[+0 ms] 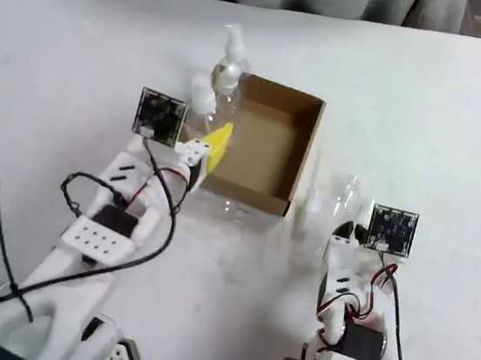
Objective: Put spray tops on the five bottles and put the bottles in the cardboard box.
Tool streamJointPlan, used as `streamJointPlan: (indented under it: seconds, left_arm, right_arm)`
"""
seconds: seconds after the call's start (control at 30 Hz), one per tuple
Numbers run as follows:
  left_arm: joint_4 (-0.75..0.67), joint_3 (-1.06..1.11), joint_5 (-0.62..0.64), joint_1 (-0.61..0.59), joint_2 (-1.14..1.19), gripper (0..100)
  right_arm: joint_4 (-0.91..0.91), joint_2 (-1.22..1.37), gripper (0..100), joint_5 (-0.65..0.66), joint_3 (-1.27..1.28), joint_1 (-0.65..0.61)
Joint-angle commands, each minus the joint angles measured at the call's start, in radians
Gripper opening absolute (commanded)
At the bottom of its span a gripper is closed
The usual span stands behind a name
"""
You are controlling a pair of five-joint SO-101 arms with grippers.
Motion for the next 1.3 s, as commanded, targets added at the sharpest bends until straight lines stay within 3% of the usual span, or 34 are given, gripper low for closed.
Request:
streamJointPlan:
  seconds: [0.0,1.27]
  left_arm:
    - [-0.103,-0.071,-0.017,-0.016,0.058,2]
    - [-0.183,-0.095,-0.02,-0.016,0.239,2]
  right_arm:
    - [-0.038,-0.007,1.5,0.012,0.025,-0.013]
    - [-0.033,0.001,1.5,0.012,0.025,-0.01]
